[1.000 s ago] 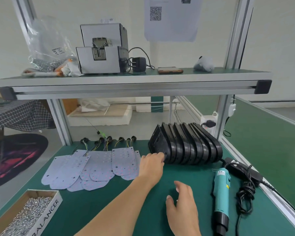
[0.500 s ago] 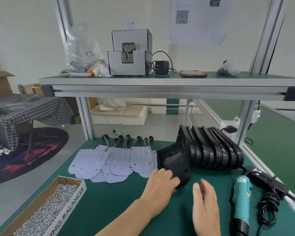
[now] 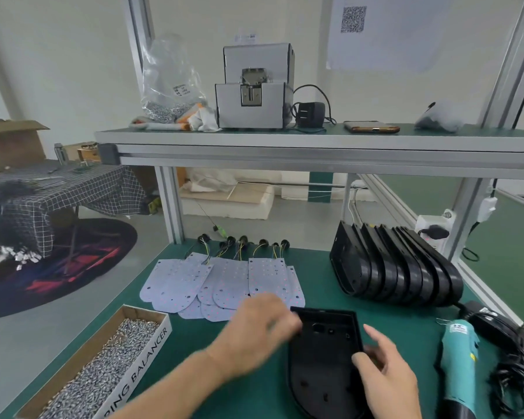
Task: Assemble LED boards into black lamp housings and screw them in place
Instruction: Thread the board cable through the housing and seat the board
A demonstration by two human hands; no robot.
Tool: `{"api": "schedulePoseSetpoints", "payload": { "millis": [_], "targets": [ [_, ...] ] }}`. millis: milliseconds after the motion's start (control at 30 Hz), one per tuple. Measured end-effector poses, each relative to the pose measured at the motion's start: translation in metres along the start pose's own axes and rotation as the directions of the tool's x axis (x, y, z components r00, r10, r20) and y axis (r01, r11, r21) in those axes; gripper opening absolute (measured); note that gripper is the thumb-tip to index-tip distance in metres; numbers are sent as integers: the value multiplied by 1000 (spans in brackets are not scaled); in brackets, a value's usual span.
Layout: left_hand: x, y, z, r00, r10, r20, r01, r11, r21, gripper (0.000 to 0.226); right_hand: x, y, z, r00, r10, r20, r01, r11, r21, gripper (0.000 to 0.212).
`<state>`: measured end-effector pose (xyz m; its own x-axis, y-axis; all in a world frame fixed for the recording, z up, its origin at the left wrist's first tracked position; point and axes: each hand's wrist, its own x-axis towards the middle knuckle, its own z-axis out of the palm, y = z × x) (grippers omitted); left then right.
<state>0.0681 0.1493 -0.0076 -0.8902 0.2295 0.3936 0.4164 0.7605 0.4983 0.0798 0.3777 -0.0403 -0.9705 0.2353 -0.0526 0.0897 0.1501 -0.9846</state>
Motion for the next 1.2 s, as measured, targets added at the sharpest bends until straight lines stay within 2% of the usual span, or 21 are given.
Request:
{"api": "schedulePoseSetpoints", "payload": {
  "millis": [33, 67, 133, 233, 300, 433, 533, 700, 767, 900, 1033, 1200],
  "targets": [
    [17, -19, -9, 973, -193, -125, 193, 981, -10, 29, 0, 0, 1, 1000, -14, 28, 14, 1000, -21, 48],
    [34, -41, -18, 916, -338, -215, 356, 933, 50, 29, 0, 1, 1, 998, -20, 61, 23, 999, -40, 46],
    [61, -88, -35, 786, -555, -274, 603, 785, 141, 32, -1, -1, 1, 992, -19, 125, 26, 998, -60, 45],
    [83, -143, -46, 621, -774, -123, 775, 583, 246, 47, 0, -3, 0, 977, -24, 210, 43, 995, -87, 45],
    [91, -166, -45, 577, -815, -52, 779, 530, 336, 55, 0, -3, 0, 967, -33, 252, 61, 993, -102, 44],
    [101, -184, -44, 557, -830, 35, 753, 523, 399, 59, 0, -1, 2, 964, -49, 261, 86, 987, -132, 44],
    [100, -188, -39, 577, -812, 88, 703, 548, 453, 57, 1, -1, 3, 959, -49, 279, 95, 983, -157, 45],
    [105, -186, -42, 572, -816, 80, 731, 552, 401, 61, 2, -2, 3, 958, -67, 279, 130, 969, -212, 44],
    [106, -185, -46, 595, -802, 48, 752, 577, 319, 61, 2, -2, 2, 960, -71, 272, 131, 969, -207, 45],
    [100, -183, -55, 645, -753, -133, 760, 650, 3, 36, 4, 1, 1, 957, -71, 283, 134, 969, -209, 45],
    [90, -165, -64, 669, -689, -278, 636, 725, -266, 43, 4, 1, 0, 956, -83, 283, 142, 970, -197, 44],
    [77, -121, -91, 698, -568, -436, 404, 816, -414, 33, 2, 1, -2, 952, -104, 286, 148, 980, -137, 43]
  ]
}}
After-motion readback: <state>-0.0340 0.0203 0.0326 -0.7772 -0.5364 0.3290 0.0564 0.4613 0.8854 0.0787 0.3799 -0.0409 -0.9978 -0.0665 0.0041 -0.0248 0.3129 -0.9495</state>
